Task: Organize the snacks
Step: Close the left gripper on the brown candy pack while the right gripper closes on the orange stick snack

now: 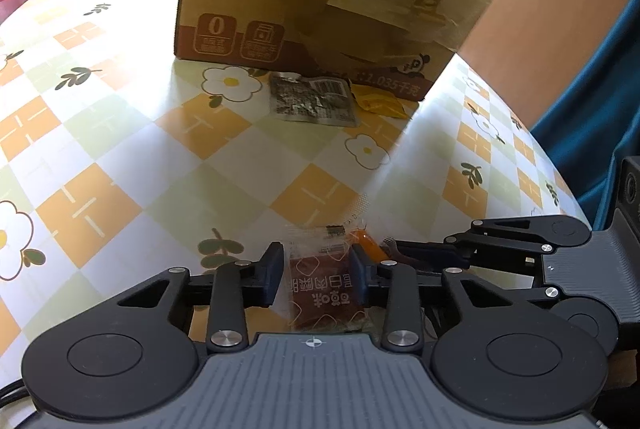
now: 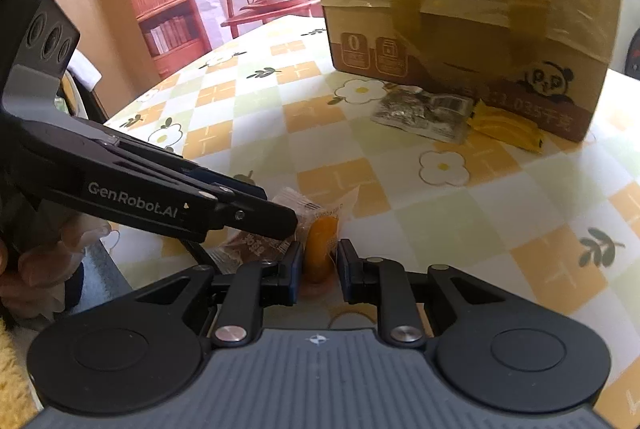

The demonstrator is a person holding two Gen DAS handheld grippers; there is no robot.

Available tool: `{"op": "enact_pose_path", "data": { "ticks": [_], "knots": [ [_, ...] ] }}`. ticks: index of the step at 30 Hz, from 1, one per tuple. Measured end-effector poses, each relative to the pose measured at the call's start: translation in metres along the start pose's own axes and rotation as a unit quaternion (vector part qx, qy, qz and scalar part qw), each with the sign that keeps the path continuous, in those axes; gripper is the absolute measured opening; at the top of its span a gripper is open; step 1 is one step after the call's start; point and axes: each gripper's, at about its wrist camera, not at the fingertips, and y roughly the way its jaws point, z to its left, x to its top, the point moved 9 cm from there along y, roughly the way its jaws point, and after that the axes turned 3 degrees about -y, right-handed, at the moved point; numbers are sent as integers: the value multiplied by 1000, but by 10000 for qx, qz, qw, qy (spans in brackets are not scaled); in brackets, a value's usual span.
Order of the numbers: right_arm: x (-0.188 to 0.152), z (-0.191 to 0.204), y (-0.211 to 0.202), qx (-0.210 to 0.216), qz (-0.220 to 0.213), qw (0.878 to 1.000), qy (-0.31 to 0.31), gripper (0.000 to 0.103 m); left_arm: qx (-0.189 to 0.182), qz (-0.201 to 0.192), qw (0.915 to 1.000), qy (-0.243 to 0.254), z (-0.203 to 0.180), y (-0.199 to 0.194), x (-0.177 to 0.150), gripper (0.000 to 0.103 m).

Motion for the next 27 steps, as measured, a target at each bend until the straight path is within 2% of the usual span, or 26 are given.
{"op": "enact_pose_path", "data": {
  "ticks": [13, 18, 21, 23, 27],
  "knots": [
    [24, -13, 22, 100, -198, 9989, 405, 20, 126, -131, 9994, -306, 20, 15, 32, 36],
    [35, -22, 32, -16, -304, 9984, 477, 20, 140, -157, 9989, -427, 27, 22, 45, 36],
    [34, -31, 31, -137, -417, 9972, 606, 20, 226, -256, 9979, -542, 32, 16, 47, 42],
    [32, -39, 27, -212, -529, 9952, 790, 20, 274, -369, 9976, -527, 32, 9, 46, 51],
    [28, -58, 15, -353, -836, 9880, 1248, 20, 417, -428, 9979, -257, 21, 5, 39, 51]
  ]
}}
